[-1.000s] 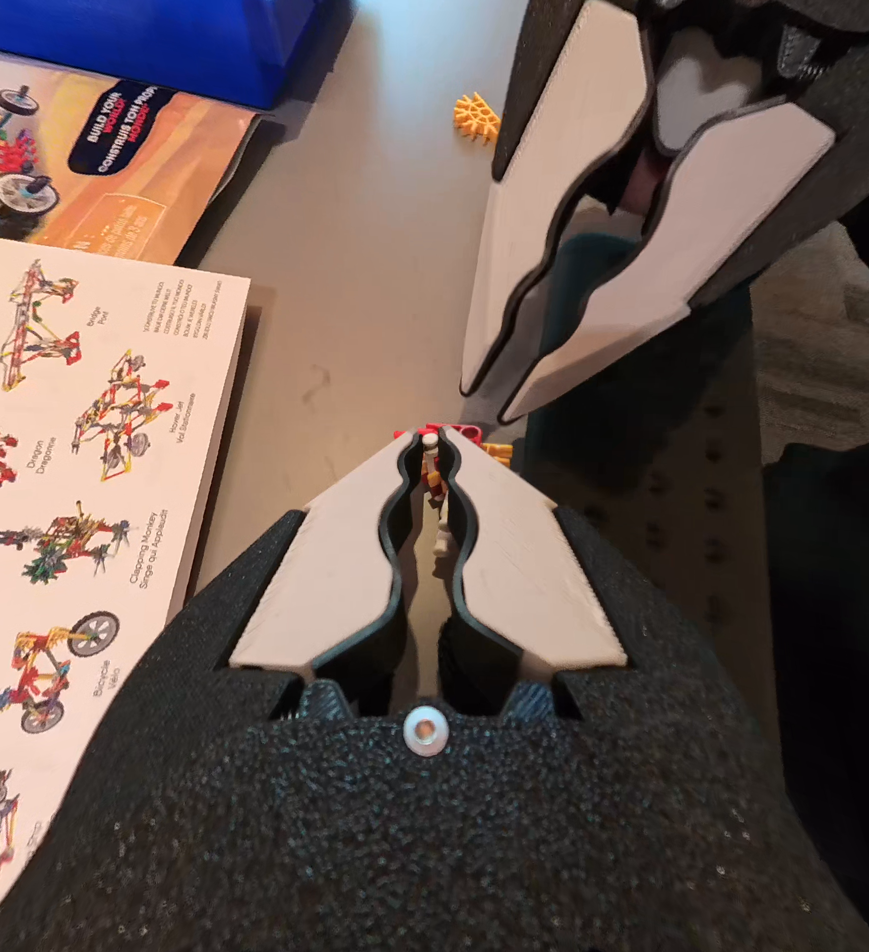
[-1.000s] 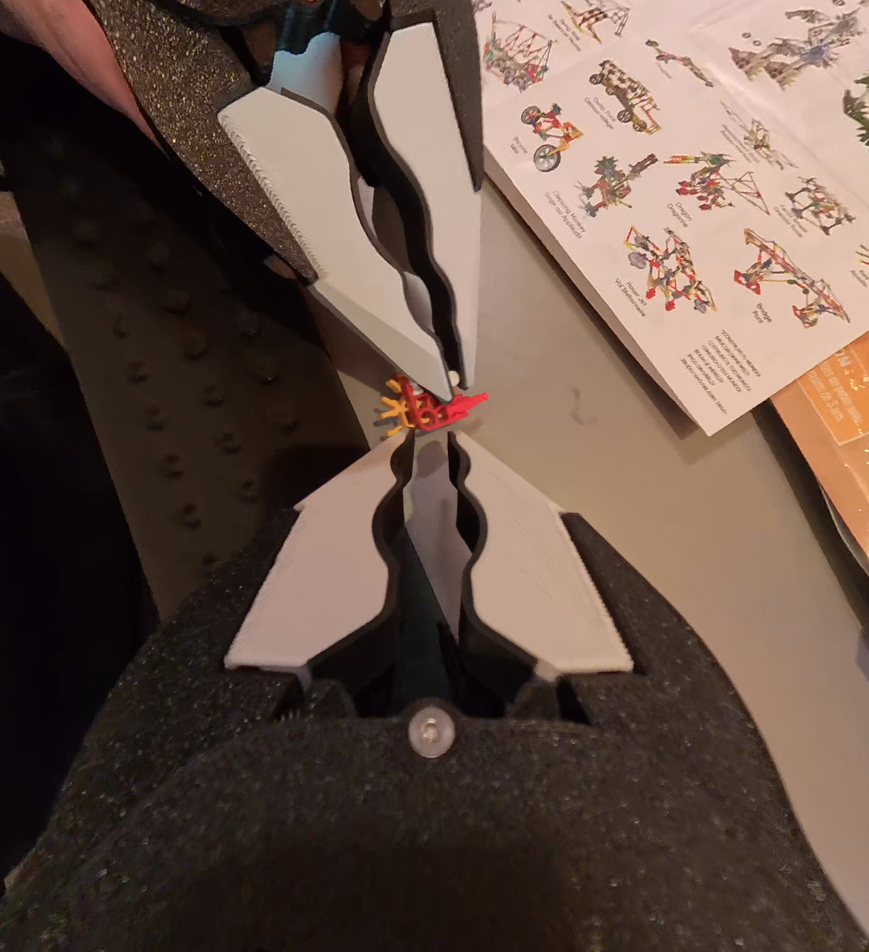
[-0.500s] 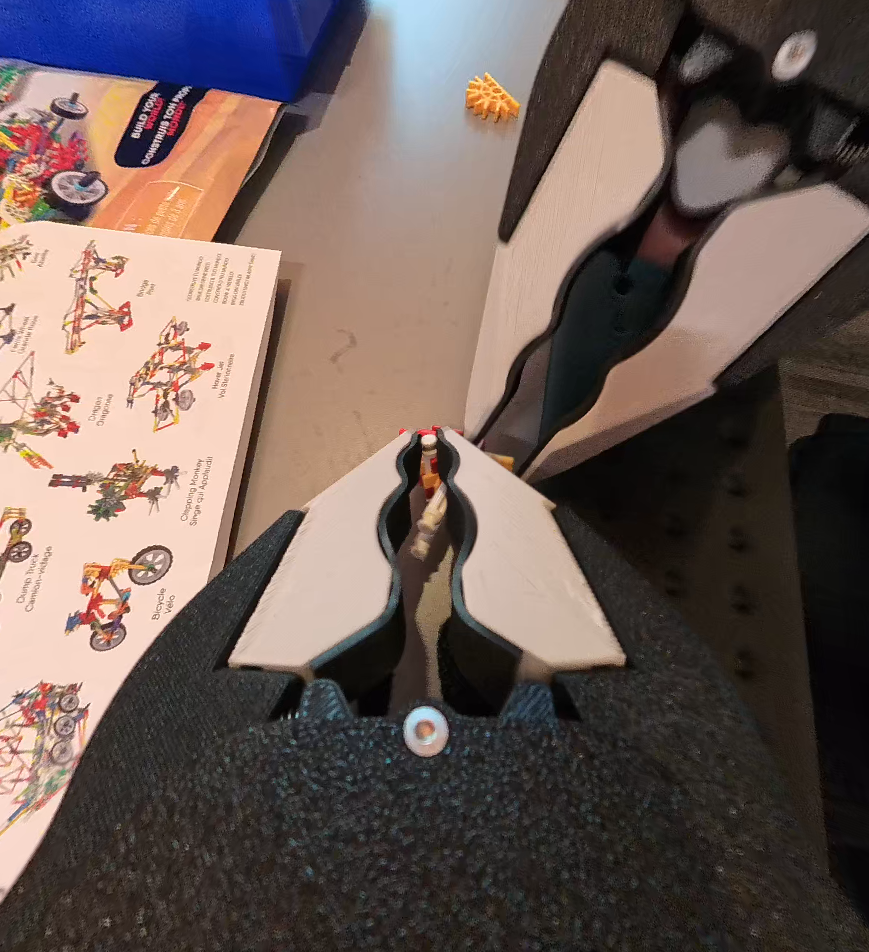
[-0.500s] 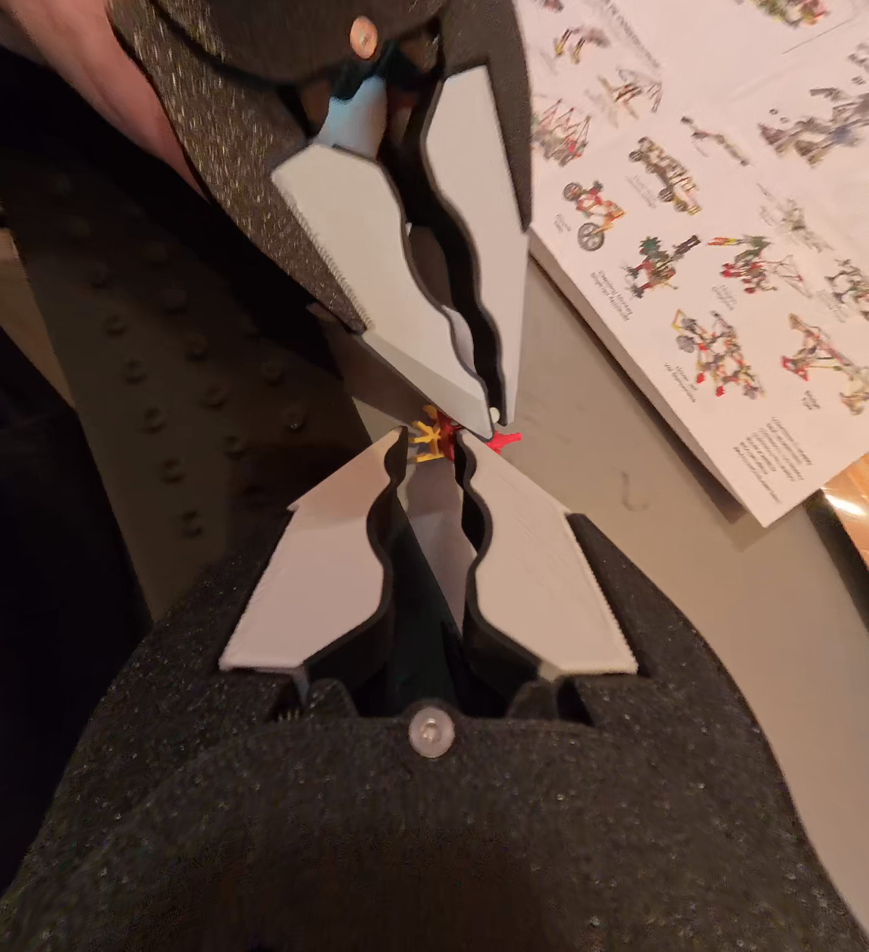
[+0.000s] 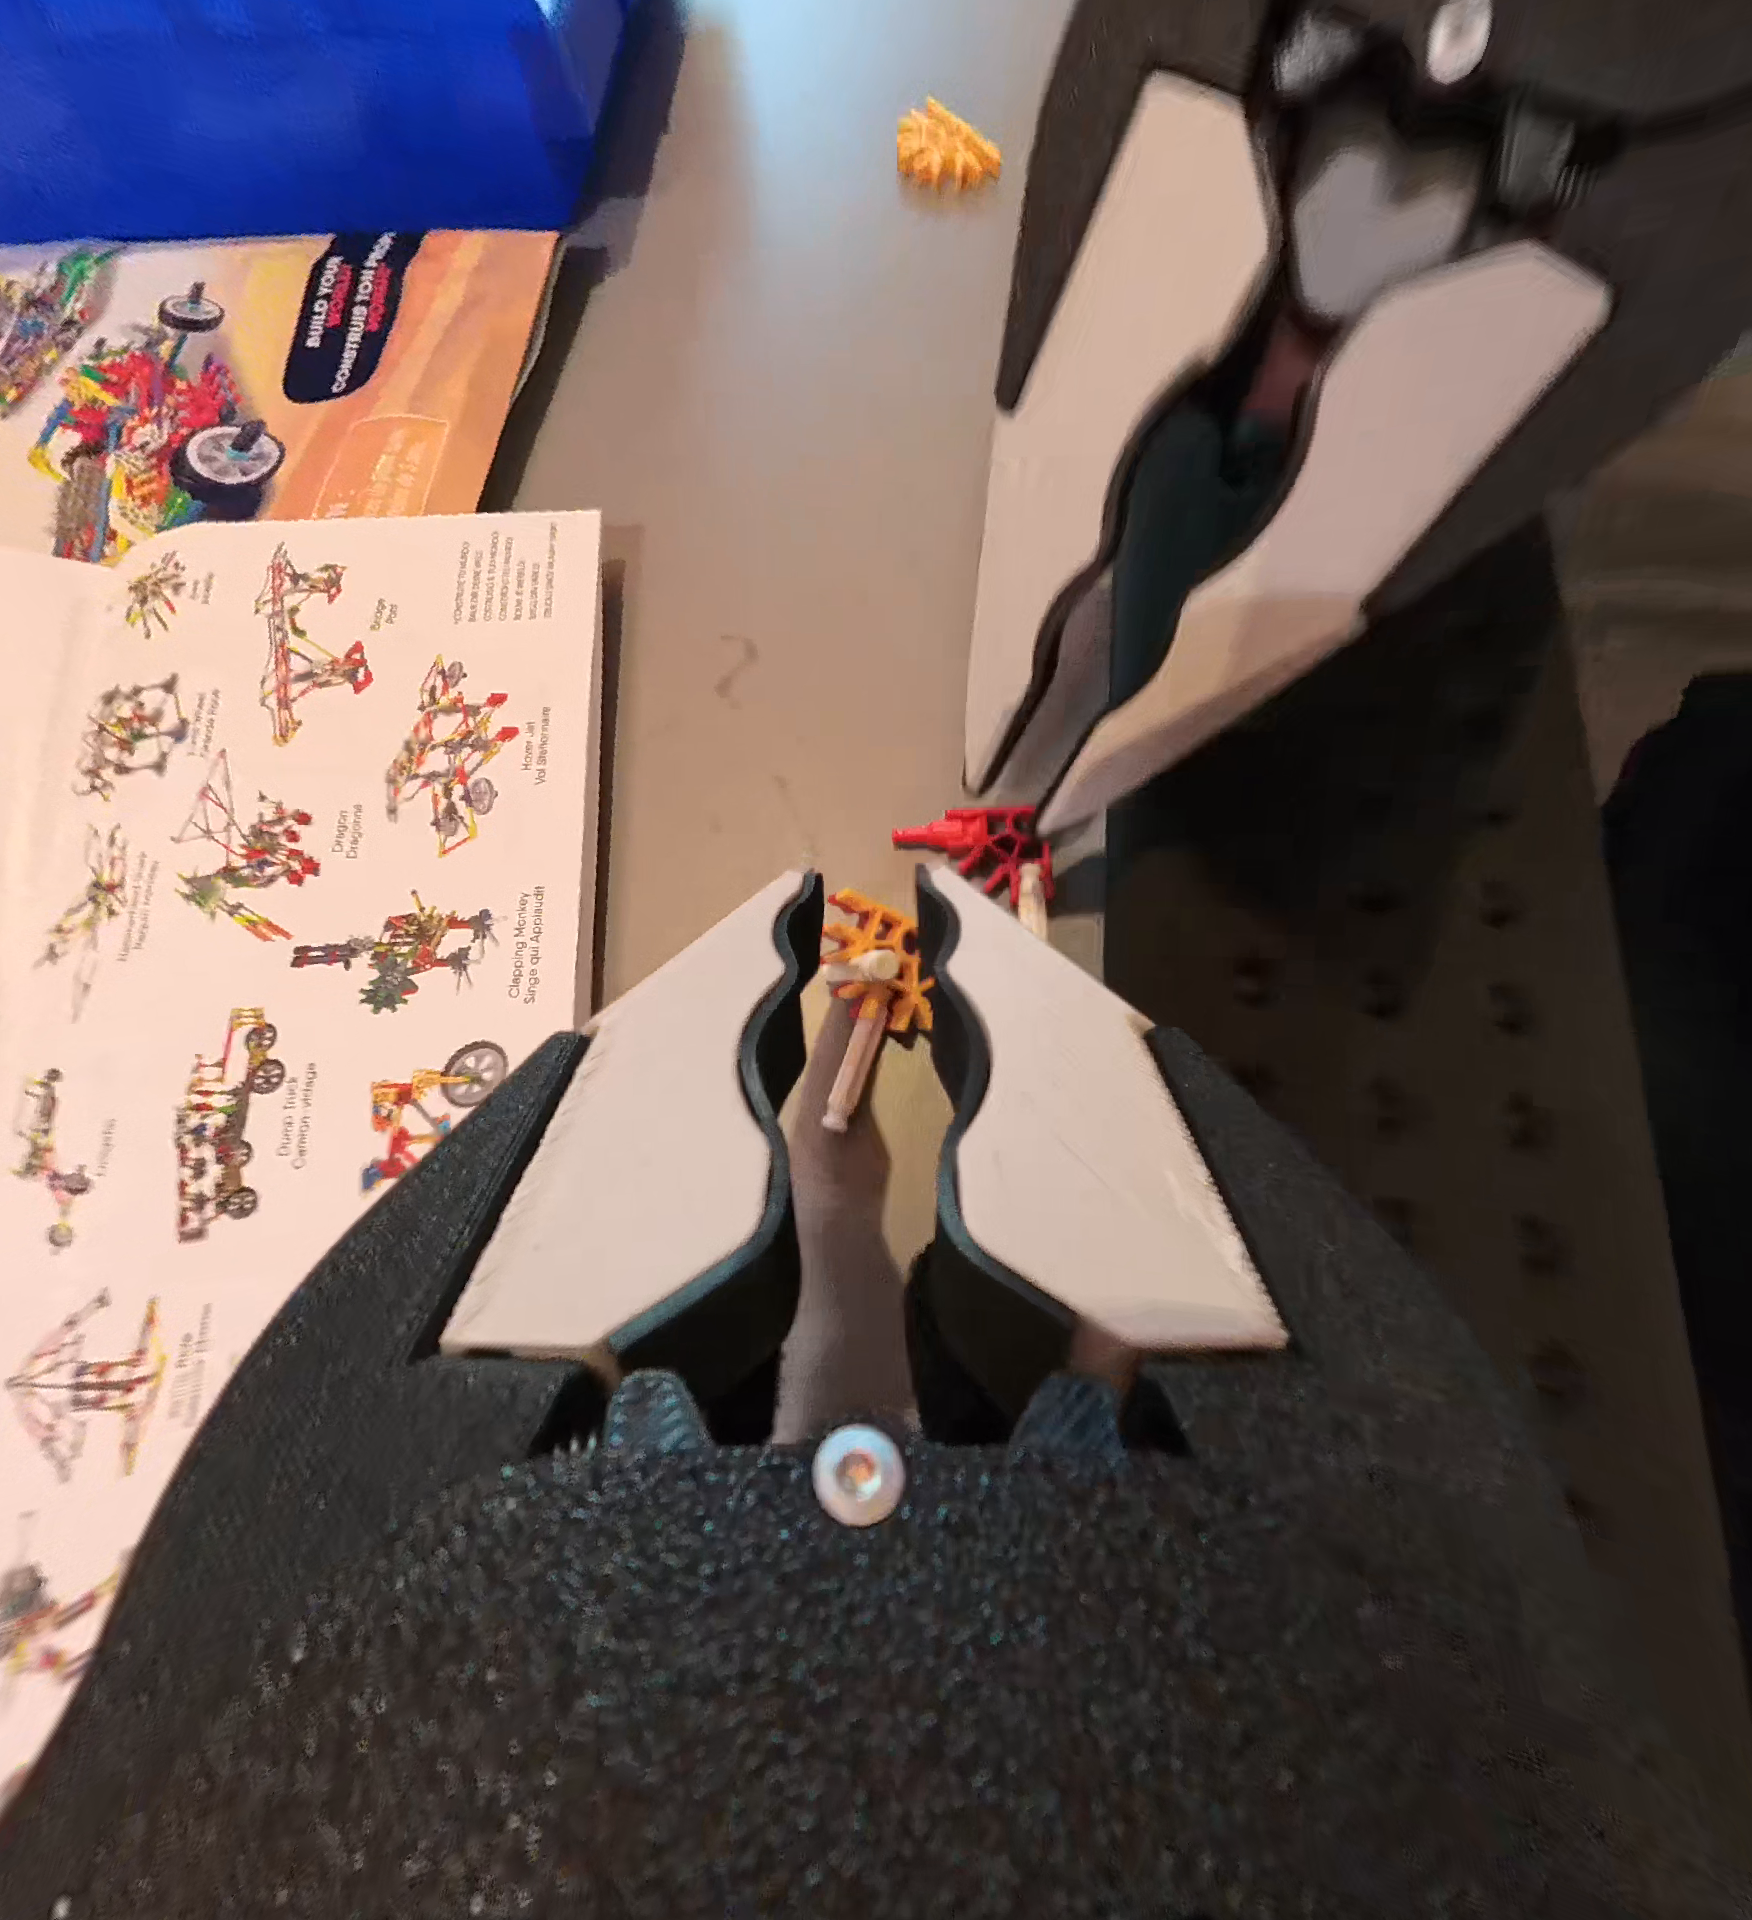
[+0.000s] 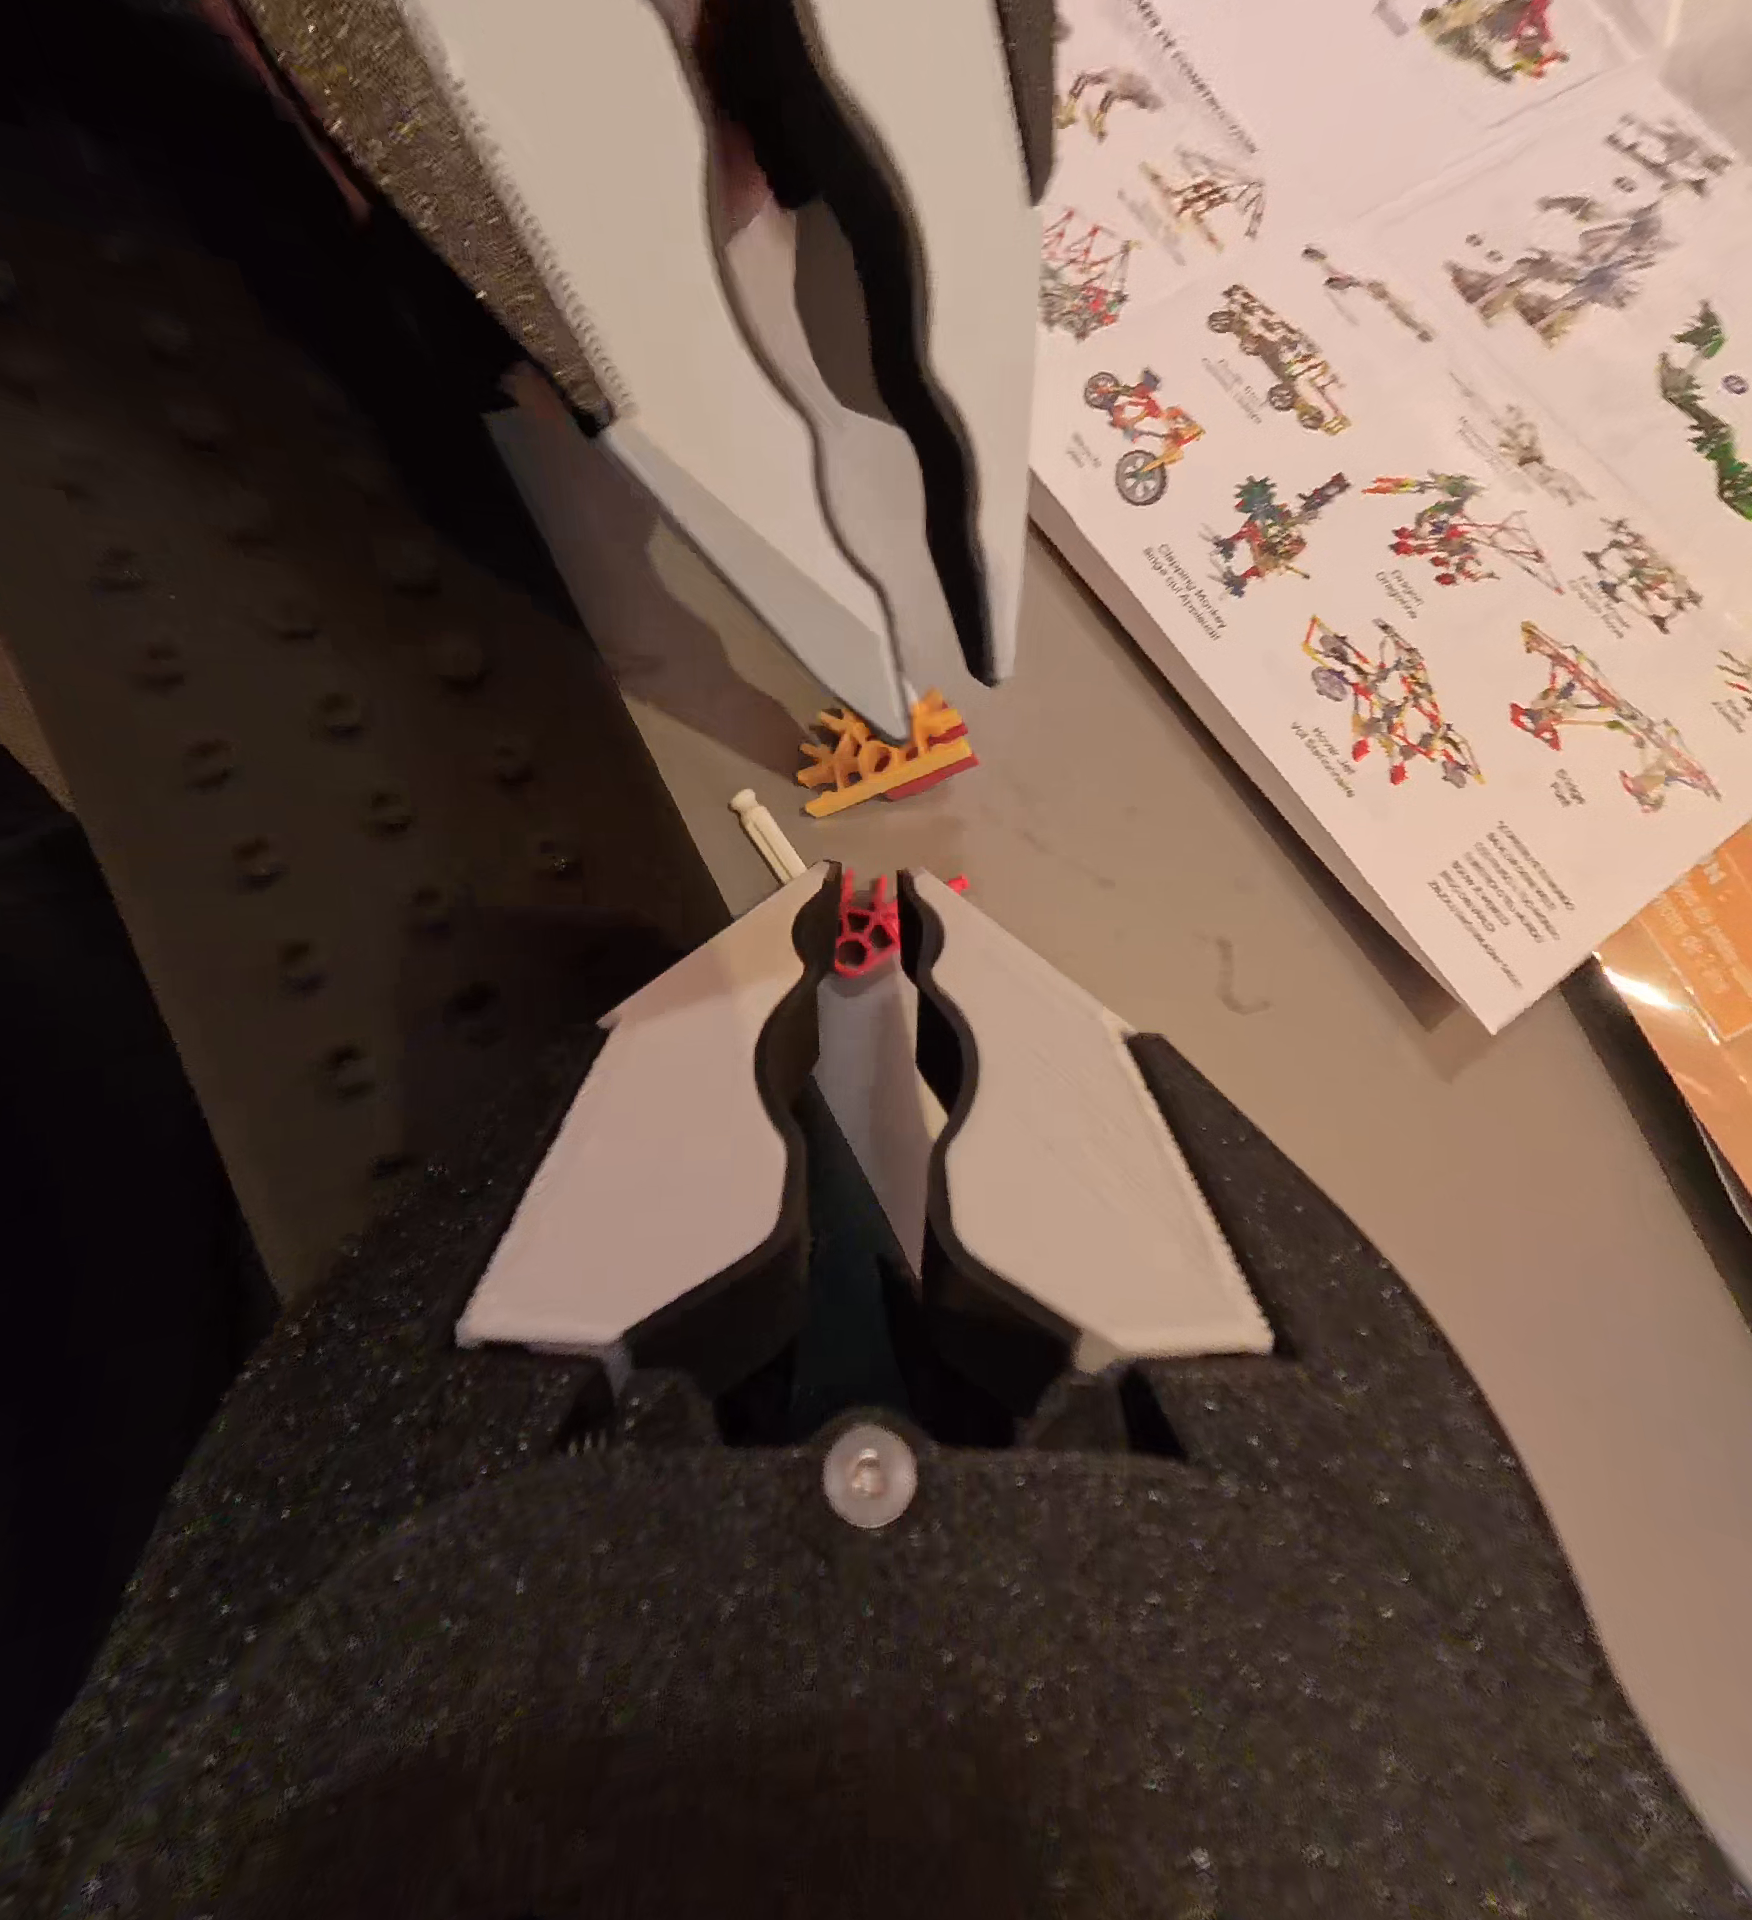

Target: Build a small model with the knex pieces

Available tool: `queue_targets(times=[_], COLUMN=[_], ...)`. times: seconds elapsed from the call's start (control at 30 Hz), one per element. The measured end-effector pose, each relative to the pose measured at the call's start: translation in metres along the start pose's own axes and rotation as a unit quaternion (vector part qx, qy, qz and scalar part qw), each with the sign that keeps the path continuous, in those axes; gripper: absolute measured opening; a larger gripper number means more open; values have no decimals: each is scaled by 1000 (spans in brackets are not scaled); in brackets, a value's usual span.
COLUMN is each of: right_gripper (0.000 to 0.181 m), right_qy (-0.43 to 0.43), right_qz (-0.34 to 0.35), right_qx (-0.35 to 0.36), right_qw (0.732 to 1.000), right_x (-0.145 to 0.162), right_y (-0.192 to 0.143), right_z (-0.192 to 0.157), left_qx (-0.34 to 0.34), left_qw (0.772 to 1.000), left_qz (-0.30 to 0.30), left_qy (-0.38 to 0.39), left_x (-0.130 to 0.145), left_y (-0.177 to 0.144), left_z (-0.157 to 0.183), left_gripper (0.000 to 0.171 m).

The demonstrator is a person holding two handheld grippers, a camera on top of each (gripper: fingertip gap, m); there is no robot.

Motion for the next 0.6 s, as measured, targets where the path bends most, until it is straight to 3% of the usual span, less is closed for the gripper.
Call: queue_targets(times=[0.2,0.33,0.5,0.57,0.6], right_gripper=[24,22,19,18,16], right_qy=[18,13,13,3,-1], right_qz=[-38,-36,-50,-48,-47], right_qx=[-19,-33,-50,-50,-51], right_qw=[999,999,997,998,998], right_x=[21,18,14,13,12], right_y=[0,6,15,16,16], right_z=[0,0,1,0,0], left_qx=[5,14,12,-5,-7], left_qw=[996,990,991,992,991], left_qz=[-72,-115,-93,-86,-84], left_qy=[52,74,93,95,105], left_x=[7,27,36,35,36], left_y=[-8,-10,-2,0,0], left_z=[-6,-8,-8,-12,-13], left_gripper=[17,23,23,4,3])
Point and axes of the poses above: each gripper's, where its closed fingertips meet, y out along the fingers, x out of its underside, z = x × y across the jaws, the point moved 6 cm from there along -y, back along the fingers, and after that the axes turned 4 degrees about -y, right-handed, at the moved point
